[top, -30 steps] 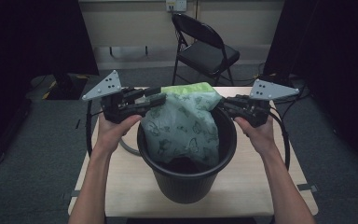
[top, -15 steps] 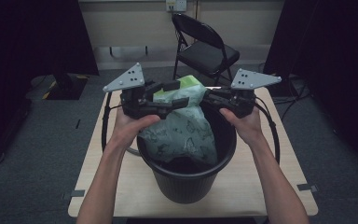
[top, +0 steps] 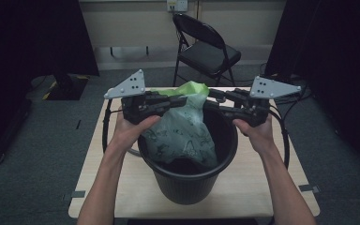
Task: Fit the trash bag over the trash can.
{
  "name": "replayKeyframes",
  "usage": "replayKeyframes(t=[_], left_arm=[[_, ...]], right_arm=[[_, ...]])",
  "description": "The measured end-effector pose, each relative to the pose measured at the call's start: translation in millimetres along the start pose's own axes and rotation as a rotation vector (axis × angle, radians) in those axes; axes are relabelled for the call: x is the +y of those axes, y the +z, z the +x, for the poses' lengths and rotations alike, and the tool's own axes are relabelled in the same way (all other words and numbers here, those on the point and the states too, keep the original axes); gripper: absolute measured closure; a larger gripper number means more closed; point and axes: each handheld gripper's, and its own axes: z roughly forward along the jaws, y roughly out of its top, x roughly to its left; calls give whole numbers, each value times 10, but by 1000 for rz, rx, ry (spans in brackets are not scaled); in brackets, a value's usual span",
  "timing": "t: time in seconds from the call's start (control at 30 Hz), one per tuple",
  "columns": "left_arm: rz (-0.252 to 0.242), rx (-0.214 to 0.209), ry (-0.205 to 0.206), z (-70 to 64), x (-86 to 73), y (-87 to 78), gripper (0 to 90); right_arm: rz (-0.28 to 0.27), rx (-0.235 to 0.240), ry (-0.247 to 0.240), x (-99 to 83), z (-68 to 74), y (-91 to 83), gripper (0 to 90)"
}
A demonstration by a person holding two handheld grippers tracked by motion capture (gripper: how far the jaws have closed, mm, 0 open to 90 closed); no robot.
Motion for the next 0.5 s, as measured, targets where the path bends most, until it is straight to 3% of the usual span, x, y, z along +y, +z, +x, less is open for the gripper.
replayKeyframes(t=[0.13, 0.2, 0.33, 0.5], left_arm=[[-33, -81, 19, -34, 7, 0, 900], [-15, -94, 35, -60, 21, 39, 900], [29, -54, 38, -49, 15, 106, 900], [42, 5, 24, 2, 4, 97, 899]], right_arm=[[-14, -59, 37, -39, -147, -46, 711], [-27, -60, 40, -4, -187, -18, 691], [-57, -31, 26, 99, -136, 40, 637], [-47, 65, -21, 113, 27, 45, 606]])
